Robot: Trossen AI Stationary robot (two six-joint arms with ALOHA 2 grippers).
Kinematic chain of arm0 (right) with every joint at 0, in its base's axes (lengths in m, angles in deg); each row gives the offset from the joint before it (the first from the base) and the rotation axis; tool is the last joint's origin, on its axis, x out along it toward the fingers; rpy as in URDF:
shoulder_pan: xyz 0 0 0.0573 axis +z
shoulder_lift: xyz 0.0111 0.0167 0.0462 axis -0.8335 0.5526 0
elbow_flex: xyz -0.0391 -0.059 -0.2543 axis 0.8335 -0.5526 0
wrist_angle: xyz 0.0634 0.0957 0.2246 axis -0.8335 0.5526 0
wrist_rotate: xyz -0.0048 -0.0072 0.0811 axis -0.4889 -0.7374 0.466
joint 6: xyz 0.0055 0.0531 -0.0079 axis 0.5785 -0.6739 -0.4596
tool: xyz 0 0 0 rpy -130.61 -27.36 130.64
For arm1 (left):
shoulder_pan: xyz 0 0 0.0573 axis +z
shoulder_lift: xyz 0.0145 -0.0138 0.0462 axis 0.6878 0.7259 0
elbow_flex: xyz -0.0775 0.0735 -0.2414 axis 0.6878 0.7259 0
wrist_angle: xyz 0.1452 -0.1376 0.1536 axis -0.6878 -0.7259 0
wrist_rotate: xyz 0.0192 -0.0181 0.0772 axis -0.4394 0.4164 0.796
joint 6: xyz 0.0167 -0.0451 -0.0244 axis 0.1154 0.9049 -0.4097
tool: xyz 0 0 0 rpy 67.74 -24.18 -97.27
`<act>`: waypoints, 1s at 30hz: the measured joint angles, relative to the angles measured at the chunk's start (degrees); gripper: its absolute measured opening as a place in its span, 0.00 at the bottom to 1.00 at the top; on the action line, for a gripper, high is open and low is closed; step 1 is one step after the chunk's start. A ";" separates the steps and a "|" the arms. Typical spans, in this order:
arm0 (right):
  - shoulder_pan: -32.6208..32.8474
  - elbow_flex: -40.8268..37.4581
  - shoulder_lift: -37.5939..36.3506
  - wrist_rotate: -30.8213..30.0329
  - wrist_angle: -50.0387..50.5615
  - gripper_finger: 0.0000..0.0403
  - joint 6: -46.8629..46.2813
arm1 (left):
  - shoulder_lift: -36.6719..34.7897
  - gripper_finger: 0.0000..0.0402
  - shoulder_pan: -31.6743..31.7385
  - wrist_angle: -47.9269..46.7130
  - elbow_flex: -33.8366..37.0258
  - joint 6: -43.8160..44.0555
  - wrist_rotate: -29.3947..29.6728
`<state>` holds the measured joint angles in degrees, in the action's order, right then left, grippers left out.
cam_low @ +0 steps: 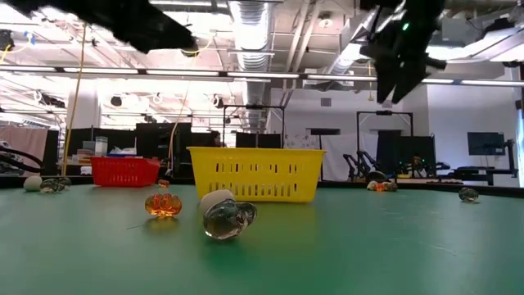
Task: Sort Halloween decoration
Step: Put the white skull toy into the yellow bin
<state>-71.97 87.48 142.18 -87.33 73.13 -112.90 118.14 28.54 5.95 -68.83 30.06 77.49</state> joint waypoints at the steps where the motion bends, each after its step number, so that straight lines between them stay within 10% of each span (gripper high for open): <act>1: -3.72 -0.03 0.61 2.67 -1.39 0.55 2.29 | -1.98 0.49 0.66 6.20 3.42 -1.92 -1.22; 10: -27.08 -2.58 12.56 16.51 -9.92 0.55 13.79 | -17.10 0.49 7.71 16.06 16.16 -8.44 -1.33; 30: -34.58 -2.54 32.67 24.00 -24.72 0.55 18.30 | -23.92 0.49 9.29 2.98 16.24 -6.80 -7.09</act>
<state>-106.54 84.94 174.86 -63.33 48.41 -94.60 94.23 37.83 8.93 -52.59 23.26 70.40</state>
